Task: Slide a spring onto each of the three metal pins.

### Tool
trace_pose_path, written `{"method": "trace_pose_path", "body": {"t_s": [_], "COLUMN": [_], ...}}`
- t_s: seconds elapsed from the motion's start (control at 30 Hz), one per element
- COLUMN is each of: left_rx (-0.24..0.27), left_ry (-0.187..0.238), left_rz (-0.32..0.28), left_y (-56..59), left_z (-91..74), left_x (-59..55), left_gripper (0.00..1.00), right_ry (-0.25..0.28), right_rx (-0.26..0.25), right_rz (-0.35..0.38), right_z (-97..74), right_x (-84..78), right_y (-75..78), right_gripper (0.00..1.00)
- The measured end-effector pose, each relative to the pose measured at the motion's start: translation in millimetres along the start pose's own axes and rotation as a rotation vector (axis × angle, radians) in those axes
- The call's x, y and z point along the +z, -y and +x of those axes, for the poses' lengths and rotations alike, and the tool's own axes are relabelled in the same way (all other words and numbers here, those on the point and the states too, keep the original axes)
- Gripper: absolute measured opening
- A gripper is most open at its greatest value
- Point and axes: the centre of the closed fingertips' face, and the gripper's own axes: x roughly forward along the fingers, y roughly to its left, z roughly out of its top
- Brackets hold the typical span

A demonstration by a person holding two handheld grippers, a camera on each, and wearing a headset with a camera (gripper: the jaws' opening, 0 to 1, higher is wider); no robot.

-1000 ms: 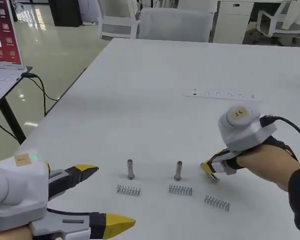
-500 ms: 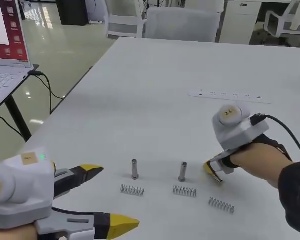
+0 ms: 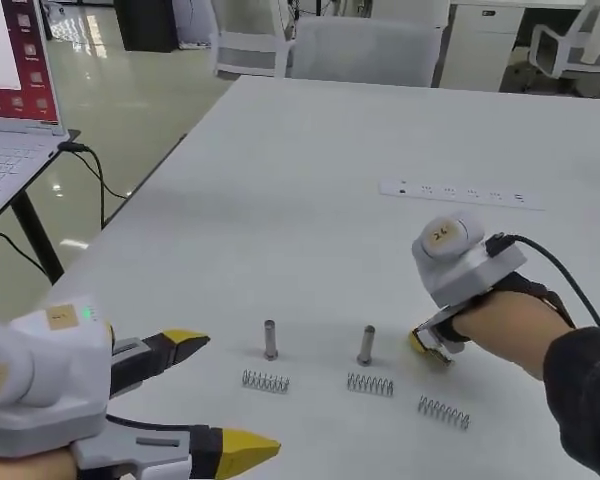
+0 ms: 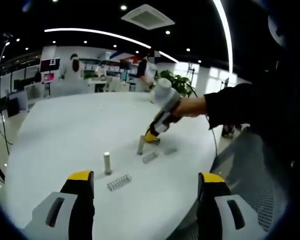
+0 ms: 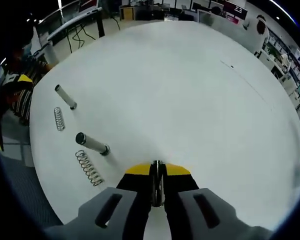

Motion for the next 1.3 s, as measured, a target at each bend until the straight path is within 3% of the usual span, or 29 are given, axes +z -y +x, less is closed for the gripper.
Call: {"method": "trace_pose_path", "body": {"t_s": [0.53, 1.3], "left_rx": [-0.017, -0.024], "left_ry": [-0.017, -0.019], "left_rz": [0.019, 0.035], "left_y": [3.9, 4.5], "left_z": [1.0, 1.0], "left_x": [-1.4, 0.6], "left_gripper": [0.81, 0.81], "right_ry": [0.113, 0.163], "right_rx": [0.017, 0.011], "right_rz": [0.006, 0.04], "right_z": [-46.9, -51.9], "right_x": [-3.1, -6.9], "right_y": [-6.6, -5.7], "right_gripper": [0.05, 0.05]}}
